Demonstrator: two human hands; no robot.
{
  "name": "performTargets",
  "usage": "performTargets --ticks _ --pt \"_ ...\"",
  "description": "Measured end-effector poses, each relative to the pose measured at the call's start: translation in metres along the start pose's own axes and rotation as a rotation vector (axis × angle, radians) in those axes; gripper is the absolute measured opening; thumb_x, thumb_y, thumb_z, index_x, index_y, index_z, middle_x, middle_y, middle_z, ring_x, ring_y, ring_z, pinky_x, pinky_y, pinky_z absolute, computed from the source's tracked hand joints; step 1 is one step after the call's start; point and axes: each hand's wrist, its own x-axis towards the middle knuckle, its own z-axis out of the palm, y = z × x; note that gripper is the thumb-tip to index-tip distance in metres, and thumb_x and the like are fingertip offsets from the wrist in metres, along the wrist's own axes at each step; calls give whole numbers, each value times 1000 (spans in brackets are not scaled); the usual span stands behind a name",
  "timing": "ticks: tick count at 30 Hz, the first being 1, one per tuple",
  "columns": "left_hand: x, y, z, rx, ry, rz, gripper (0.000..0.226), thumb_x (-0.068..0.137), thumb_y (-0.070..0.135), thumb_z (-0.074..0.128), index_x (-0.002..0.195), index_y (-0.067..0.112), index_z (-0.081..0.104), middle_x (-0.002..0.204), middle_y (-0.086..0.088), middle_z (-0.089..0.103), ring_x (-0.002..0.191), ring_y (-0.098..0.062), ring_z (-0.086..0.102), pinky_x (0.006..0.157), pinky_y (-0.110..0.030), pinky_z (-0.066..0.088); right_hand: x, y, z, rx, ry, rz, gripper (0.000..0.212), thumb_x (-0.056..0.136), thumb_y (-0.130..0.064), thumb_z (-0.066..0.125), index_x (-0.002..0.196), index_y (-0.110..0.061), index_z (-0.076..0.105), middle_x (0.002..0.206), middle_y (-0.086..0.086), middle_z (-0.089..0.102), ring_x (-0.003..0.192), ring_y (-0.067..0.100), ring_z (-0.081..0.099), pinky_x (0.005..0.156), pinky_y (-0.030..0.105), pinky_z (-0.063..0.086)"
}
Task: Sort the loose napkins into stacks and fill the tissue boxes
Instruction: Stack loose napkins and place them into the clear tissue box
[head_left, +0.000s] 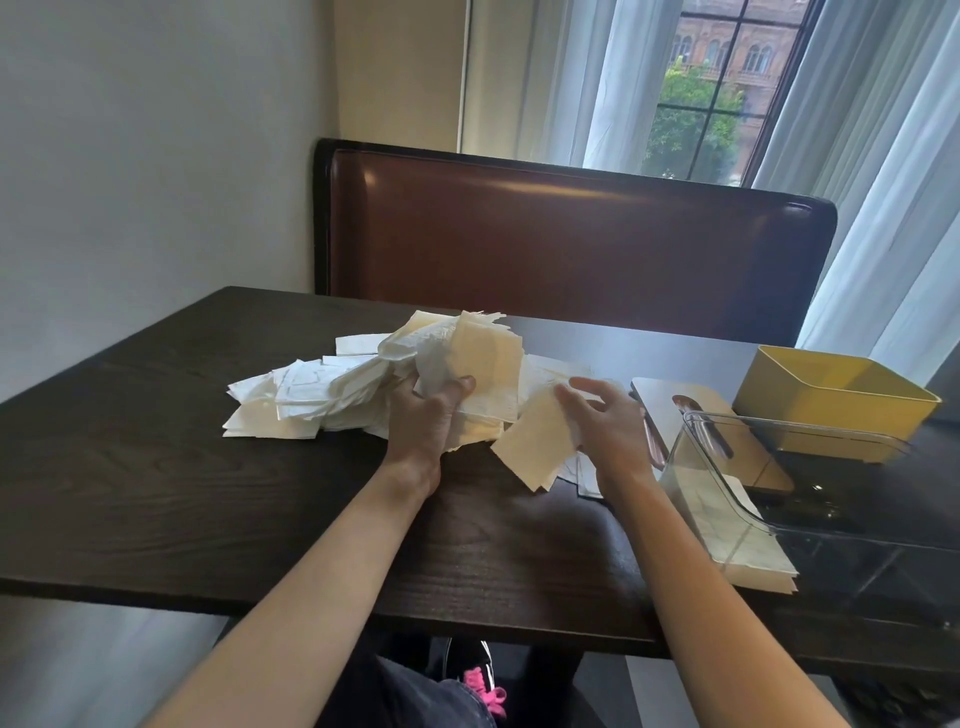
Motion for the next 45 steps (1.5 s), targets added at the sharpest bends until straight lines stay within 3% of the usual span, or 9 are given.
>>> performTargets --ticks 5,12,17,21,29,36,39,42,45 --pt "2 -1 -1 0 -11 -13 49 69 22 81 116 11 69 107 -8 75 99 -29 72 86 -46 60 -3 -4 -5 34 -79 18 31 81 4 74 110 -7 69 90 9 70 73 12 65 57 12 50" --pt "2 1 0 -31 -33 -6 36 79 13 80 113 16 69 107 -7 74 100 -28 71 87 -46 59 -1 -19 -5 -57 59 -218 16 82 -1 74 94 -9 78 83 -3 74 70 5 68 69 18 57" --pt "1 3 0 -86 -71 -51 36 86 6 71 121 -1 63 72 0 60 50 -4 56 45 -18 45 -1 -33 -4 -251 157 -382 16 81 -10 77 90 -23 79 79 -11 72 74 0 69 74 15 55" --pt "0 4 -1 -74 -69 -50 33 86 5 71 118 3 64 70 3 63 48 -2 56 42 -16 43 -9 -50 -5 -105 219 -427 22 85 -4 65 96 -21 75 81 -15 68 74 -8 64 68 14 53" --pt "-5 2 -1 3 -286 -104 36 80 23 75 114 12 69 109 -15 74 106 -33 70 101 -55 51 -20 -81 -1 331 100 -339 24 89 1 62 98 -19 71 73 -13 69 71 5 61 68 24 54" --pt "-16 13 6 -182 -507 -266 35 103 40 45 130 26 61 126 -3 70 116 -23 67 94 -45 54 -10 -44 15 -53 226 -202 25 81 -6 62 92 -27 72 80 -4 73 70 10 67 73 36 58" --pt "-19 11 7 -14 -577 -219 26 99 23 58 123 18 62 111 -2 76 104 -19 72 91 -38 56 -11 -33 14 7 279 -134 25 81 -4 63 92 -24 73 82 0 73 78 19 70 74 36 58" --pt "-15 3 6 131 -584 -145 57 84 7 75 137 8 53 116 -9 73 108 -22 70 97 -40 55 -12 -29 12 57 283 -98 23 81 -5 65 91 -24 73 85 -2 72 81 15 69 78 36 59" --pt "-14 2 6 158 -536 -102 95 66 23 83 149 12 40 135 -9 63 124 -24 61 110 -49 45 -16 -30 8 38 255 -141 23 84 -6 63 96 -22 73 86 -8 71 79 10 66 74 28 56"
